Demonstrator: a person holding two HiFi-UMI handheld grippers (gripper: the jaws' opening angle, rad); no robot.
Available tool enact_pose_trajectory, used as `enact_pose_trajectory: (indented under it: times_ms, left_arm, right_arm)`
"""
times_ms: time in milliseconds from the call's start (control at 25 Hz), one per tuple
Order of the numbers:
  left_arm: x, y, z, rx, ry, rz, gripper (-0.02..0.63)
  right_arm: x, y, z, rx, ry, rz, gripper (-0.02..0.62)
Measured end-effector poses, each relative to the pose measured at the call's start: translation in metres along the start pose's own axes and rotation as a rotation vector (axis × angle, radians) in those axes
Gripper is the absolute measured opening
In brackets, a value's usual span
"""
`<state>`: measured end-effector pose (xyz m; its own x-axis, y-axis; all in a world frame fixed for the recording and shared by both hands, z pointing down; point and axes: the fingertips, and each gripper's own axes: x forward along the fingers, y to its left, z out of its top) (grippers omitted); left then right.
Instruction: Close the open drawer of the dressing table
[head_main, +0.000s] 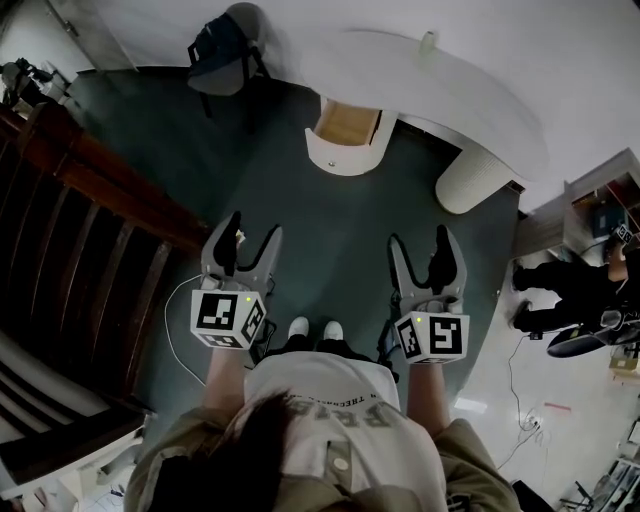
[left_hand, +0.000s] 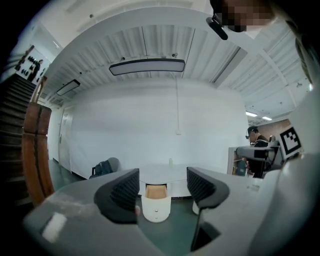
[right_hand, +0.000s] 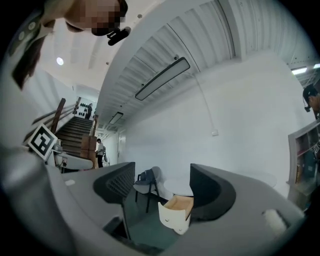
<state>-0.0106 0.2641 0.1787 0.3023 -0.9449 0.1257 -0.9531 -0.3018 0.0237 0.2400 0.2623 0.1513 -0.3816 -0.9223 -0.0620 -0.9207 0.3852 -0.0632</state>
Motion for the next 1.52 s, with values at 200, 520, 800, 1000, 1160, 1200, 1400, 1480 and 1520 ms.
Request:
enact_pose_trajectory:
  times_ms: [200,520,800,1000,1160,1200,1400,1480,1520]
  left_arm:
    - [0.005,0.006,-0.009,-0.007,0.027,0.048,0.305]
    - [-0.001,0.034,-0.022,-0.006,0.069,0.104,0.305]
    - [-0.003,0.078,-0.037,-0.02,0.088,0.093,0.305]
    - [-0.001,0.12,-0.04,-0.046,0.096,0.062,0.305]
    - [0.004,0.153,-0.04,-0.049,0.093,0.021,0.305]
    - [0.006,0.159,-0.04,-0.049,0.091,0.011,0.305]
    - [0.016,0.171,-0.04,-0.044,0.093,-0.052,0.305]
    - [0.018,0.173,-0.04,-0.042,0.098,-0.071,0.305]
    - [0.018,0.174,-0.041,-0.04,0.102,-0.075,0.305]
  right_arm:
    - [0.011,-0.01,-0.011,0.025,0.019,0.021,0.339]
    - [0.033,0.0,-0.027,0.038,0.036,0.039,0.34]
    - [0.05,0.032,-0.04,0.018,0.071,0.007,0.341]
    - [0.063,0.063,-0.047,0.014,0.089,-0.046,0.341]
    - [0.074,0.086,-0.048,0.007,0.081,-0.098,0.341]
    - [0.077,0.089,-0.048,0.008,0.077,-0.11,0.341]
    - [0.081,0.097,-0.044,-0.002,0.066,-0.175,0.341]
    - [0.083,0.097,-0.045,-0.002,0.064,-0.196,0.341]
    - [0.083,0.097,-0.046,0.001,0.064,-0.204,0.341]
